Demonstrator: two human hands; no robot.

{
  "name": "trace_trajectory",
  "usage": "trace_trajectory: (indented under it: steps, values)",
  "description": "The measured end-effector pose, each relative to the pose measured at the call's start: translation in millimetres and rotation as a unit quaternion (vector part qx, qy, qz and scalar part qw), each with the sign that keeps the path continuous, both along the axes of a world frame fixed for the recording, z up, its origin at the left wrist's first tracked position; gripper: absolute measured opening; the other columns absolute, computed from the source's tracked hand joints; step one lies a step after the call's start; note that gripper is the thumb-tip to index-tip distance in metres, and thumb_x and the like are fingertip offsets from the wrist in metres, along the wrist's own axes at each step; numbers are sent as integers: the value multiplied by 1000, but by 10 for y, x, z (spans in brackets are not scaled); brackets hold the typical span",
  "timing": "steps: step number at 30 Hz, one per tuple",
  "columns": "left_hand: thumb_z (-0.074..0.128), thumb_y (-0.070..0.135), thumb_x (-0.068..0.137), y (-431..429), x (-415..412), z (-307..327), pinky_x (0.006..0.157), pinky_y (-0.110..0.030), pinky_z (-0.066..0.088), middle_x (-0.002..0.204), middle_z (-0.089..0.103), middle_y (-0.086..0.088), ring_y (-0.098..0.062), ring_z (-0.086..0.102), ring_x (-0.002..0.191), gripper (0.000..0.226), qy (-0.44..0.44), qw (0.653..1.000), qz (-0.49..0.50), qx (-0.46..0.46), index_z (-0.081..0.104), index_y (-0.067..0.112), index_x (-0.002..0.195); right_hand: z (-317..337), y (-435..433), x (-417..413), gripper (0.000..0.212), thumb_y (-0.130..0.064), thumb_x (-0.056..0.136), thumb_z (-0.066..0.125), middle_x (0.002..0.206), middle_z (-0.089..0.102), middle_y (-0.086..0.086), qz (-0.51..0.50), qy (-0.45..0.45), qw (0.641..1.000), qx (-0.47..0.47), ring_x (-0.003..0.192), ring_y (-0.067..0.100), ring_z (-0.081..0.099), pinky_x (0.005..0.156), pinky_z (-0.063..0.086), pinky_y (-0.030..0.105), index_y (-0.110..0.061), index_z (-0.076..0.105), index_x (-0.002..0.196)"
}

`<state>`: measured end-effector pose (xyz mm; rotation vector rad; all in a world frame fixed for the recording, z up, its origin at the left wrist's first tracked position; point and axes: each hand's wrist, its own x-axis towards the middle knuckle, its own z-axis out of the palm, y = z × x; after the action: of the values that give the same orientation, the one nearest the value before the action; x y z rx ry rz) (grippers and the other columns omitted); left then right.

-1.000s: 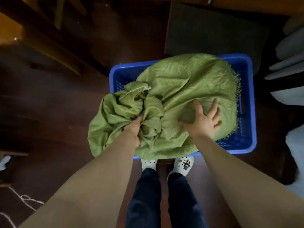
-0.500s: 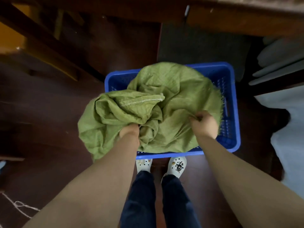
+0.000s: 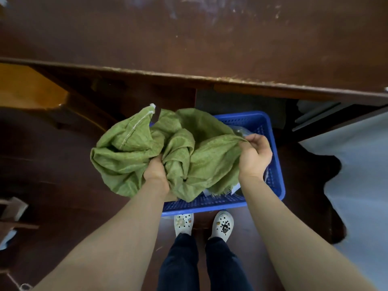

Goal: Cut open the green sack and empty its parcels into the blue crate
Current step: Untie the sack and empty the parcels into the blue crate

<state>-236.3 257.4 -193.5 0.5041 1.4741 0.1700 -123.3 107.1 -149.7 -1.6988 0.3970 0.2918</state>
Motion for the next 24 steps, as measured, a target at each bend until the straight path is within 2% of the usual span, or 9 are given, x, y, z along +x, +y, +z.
trace_trajectory:
  steps: [4, 7, 9, 10, 13, 15, 19, 21, 24]
  values:
    - [50, 40, 87, 16, -18, 192, 105, -45, 43, 125, 63, -13, -31, 59, 115, 45, -87, 995, 26, -29, 62, 16, 123, 270, 31, 3, 28, 9, 80, 53, 67, 54, -2, -4, -24, 999, 49, 61, 3, 52, 63, 44, 12, -18, 54, 72]
    - [50, 44, 83, 57, -57, 294, 107, -46, 40, 127, 62, -13, -31, 58, 117, 50, -134, 989, 48, -32, 63, 16, 122, 288, 25, -67, 21, 2, 81, 55, 85, 66, 7, 14, 9, 1000, 25, 84, 18, 63, 85, 53, 32, -17, 63, 79]
    - [45, 43, 88, 73, -81, 403, 107, -45, 40, 126, 61, -14, -30, 57, 116, 46, -137, 989, 45, -30, 63, 14, 119, 312, -20, -114, 17, -5, 84, 56, 98, 70, 8, 11, 47, 999, -13, 99, 22, 64, 96, 50, 37, -15, 69, 89]
    - [43, 41, 91, 79, -79, 463, 103, -44, 43, 123, 62, -14, -29, 58, 112, 42, -144, 988, 43, -28, 64, 14, 115, 343, -37, -124, 16, -7, 85, 55, 97, 70, 5, 9, 51, 998, -24, 99, 22, 63, 95, 49, 35, -13, 69, 92]
    - [38, 40, 94, 74, -53, 691, 74, -39, 49, 100, 65, -12, -26, 60, 93, 39, -172, 984, 34, -26, 64, 13, 100, 501, -51, -154, 16, -7, 88, 50, 78, 63, -4, 27, 16, 999, -36, 85, 17, 58, 79, 48, 26, -12, 66, 87]
    - [38, 41, 94, 66, -42, 823, 68, -39, 47, 96, 64, -12, -26, 60, 90, 40, -195, 980, 33, -36, 64, 12, 100, 585, -51, -176, 17, -9, 89, 48, 74, 60, -6, 58, 12, 997, -45, 79, 16, 56, 79, 47, 32, -13, 64, 85]
    - [40, 46, 93, 79, -30, 1027, 79, -44, 48, 107, 64, -15, -30, 59, 98, 46, -238, 969, 31, -54, 61, 12, 117, 788, -31, -127, 25, -12, 89, 44, 71, 57, -5, 81, 14, 995, -47, 74, 17, 52, 74, 47, 37, -25, 59, 73]
    - [40, 46, 93, 93, -22, 1103, 85, -45, 46, 109, 63, -15, -31, 58, 102, 47, -260, 963, 31, -59, 60, 13, 118, 912, -31, -106, 24, -12, 90, 44, 69, 55, -6, 90, -14, 994, -59, 71, 15, 50, 69, 43, 30, -24, 59, 75]
    - [41, 47, 91, 119, -1, 1244, 101, -47, 42, 117, 63, -15, -32, 56, 112, 47, -278, 959, 10, -59, 62, 13, 117, 1081, -41, -105, 19, -14, 92, 45, 74, 57, -11, 69, -65, 993, -71, 66, 7, 51, 59, 42, 15, -19, 64, 93]
